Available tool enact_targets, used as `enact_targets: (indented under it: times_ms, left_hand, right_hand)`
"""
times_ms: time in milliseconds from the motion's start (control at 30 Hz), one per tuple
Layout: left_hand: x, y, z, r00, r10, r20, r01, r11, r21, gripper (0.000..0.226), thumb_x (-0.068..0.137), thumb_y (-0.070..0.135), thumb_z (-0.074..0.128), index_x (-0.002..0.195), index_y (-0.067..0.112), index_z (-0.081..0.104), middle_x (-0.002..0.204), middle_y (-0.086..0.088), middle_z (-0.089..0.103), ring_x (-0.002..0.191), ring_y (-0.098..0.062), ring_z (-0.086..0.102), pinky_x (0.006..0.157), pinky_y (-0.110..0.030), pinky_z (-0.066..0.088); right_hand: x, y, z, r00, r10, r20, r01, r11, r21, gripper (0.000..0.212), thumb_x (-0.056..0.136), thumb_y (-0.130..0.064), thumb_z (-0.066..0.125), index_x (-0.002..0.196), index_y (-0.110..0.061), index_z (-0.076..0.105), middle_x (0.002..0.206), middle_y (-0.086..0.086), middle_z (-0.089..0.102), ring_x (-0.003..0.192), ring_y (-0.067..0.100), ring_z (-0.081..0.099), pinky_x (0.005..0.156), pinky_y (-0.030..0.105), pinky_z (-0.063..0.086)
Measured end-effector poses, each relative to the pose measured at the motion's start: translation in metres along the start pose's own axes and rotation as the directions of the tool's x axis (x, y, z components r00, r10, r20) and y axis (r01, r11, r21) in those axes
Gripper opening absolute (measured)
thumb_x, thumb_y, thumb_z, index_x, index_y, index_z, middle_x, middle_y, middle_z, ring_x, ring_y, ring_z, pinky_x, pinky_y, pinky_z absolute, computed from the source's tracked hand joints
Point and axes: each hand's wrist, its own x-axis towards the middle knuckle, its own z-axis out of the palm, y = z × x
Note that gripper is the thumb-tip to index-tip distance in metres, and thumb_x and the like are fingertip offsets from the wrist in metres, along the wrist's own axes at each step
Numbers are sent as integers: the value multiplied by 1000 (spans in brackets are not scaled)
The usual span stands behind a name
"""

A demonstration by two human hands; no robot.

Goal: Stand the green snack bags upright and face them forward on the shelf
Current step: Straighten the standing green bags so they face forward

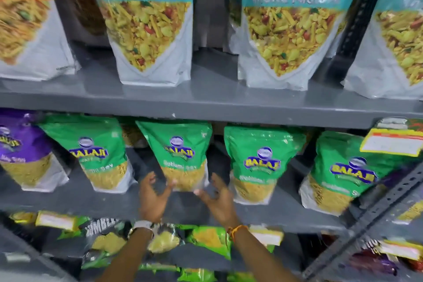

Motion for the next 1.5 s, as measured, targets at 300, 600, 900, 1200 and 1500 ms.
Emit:
enact_targets:
  times_ms: [300,600,900,1200,1500]
  left_hand:
    - [52,12,-10,866,33,499,16,995,-94,62,61,39,79,115,25,51,110,-3,69,91,-8,64,69,-19,50]
    - [45,9,-37,862,80,501,-122,991,51,52,69,46,73,113,30,51,96,15,62,83,-4,57,65,-19,42]
    - [37,17,-42,872,51,486,-96,993,68,55,72,39,73,116,16,49,101,6,61,90,-10,55,75,-25,40]
    - [30,24,-38,897,22,441,-55,997,62,54,70,36,76,112,14,49,98,0,67,93,-19,65,71,-25,49]
    - [39,16,-102,951,304,-57,-305,952,-2,30,79,67,41,87,41,53,79,14,59,69,0,57,62,-2,39]
  right_hand:
    - [53,-13,41,997,-19,-79,8,991,-130,51,76,-10,74,121,-9,50,122,14,62,101,15,56,80,19,43]
    - [27,-14,65,981,-42,-188,8,984,-179,48,77,-15,73,121,-9,54,115,8,65,102,19,59,81,28,50]
    - [21,-12,69,977,-32,-211,3,991,-133,41,78,-13,72,116,-9,57,115,12,67,105,24,62,81,24,50]
    - [29,1,70,971,-14,-240,-31,983,-181,54,78,-21,72,126,-14,49,113,7,67,102,22,60,83,35,49]
    - [-26,2,161,865,192,-464,-118,976,183,34,72,-30,74,95,-10,59,94,10,65,93,21,59,81,28,43]
